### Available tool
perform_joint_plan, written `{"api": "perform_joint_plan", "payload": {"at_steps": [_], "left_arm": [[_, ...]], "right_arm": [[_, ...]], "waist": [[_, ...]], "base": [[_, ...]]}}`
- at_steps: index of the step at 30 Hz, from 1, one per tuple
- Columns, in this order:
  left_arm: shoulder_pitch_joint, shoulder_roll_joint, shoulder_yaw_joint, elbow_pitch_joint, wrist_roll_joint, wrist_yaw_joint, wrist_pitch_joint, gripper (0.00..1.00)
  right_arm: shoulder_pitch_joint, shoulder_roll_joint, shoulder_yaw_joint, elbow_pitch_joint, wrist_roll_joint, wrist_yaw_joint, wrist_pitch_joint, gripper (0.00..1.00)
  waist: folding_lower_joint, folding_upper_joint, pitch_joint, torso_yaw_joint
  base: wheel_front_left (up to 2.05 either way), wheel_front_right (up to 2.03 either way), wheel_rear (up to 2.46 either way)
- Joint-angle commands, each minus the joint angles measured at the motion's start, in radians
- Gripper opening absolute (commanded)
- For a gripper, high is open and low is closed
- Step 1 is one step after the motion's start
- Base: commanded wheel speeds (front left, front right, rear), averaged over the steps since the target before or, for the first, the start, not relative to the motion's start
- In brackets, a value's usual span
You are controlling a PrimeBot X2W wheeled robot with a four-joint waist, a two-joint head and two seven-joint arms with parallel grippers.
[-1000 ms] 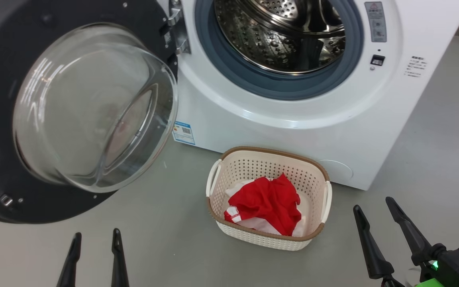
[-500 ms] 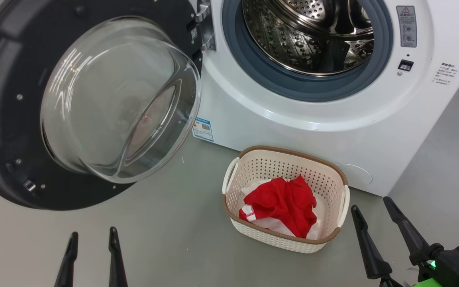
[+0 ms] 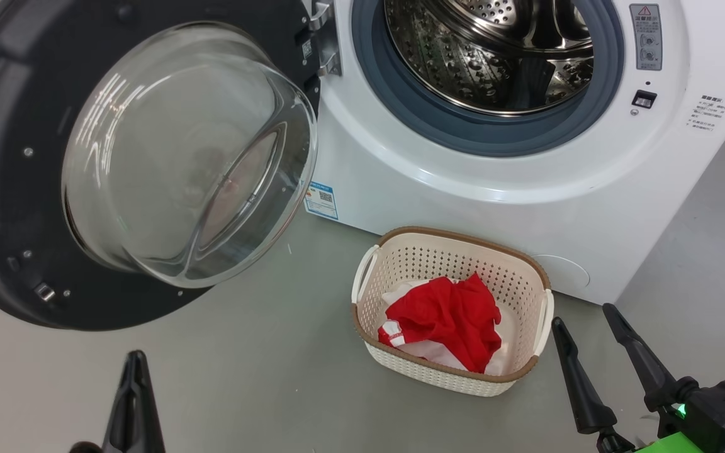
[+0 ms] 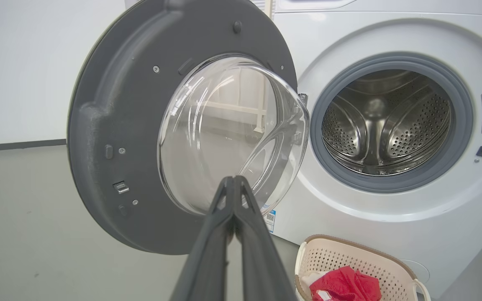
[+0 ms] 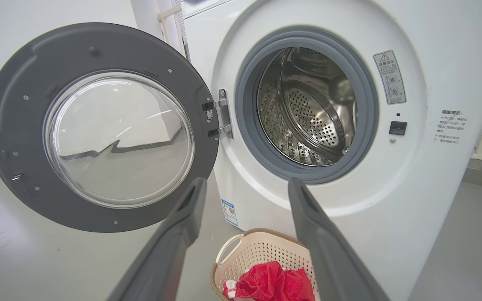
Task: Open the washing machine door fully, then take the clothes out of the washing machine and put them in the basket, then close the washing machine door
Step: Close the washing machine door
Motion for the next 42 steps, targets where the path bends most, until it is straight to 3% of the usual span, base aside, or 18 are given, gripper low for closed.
{"api": "perform_joint_plan", "payload": {"at_steps": [1, 13, 21, 30, 33, 42], "left_arm": [[-0.026, 0.009, 0.054, -0.037, -0.007, -0.006, -0.012, 0.00], [-0.108, -0.047, 0.215, -0.105, -0.083, -0.072, -0.012, 0.00], [-0.230, -0.115, 0.385, -0.067, -0.211, -0.178, -0.012, 0.00], [-0.398, -0.161, 0.566, 0.094, -0.424, -0.294, -0.012, 0.00], [-0.460, -0.147, 0.629, 0.160, -0.484, -0.316, -0.012, 0.00], [-0.647, -0.008, 0.695, 0.399, -0.540, -0.321, 0.060, 0.00]], "right_arm": [[-0.041, -0.014, 0.026, -0.032, -0.011, 0.006, 0.004, 1.00], [-0.038, -0.014, 0.026, -0.036, -0.015, 0.006, 0.013, 1.00], [-0.035, -0.014, 0.032, -0.041, -0.019, 0.006, 0.018, 1.00], [-0.038, -0.014, 0.030, -0.050, -0.026, 0.006, 0.030, 1.00], [-0.036, -0.014, 0.031, -0.052, -0.025, 0.006, 0.032, 1.00], [-0.034, -0.014, 0.028, -0.057, -0.020, 0.006, 0.040, 1.00]], "waist": [[0.0000, -0.0001, 0.001, -0.002], [0.0000, -0.0001, -0.002, -0.023], [0.0000, -0.0001, 0.000, -0.039], [0.0000, -0.0001, 0.008, -0.059], [0.0000, -0.0001, 0.008, -0.064], [0.0000, -0.0001, 0.007, -0.076]], "base": [[0.00, 0.00, 0.00], [0.00, 0.00, 0.00], [0.00, 0.00, 0.00], [0.00, 0.00, 0.00], [0.00, 0.00, 0.00], [0.00, 0.00, 0.00]]}}
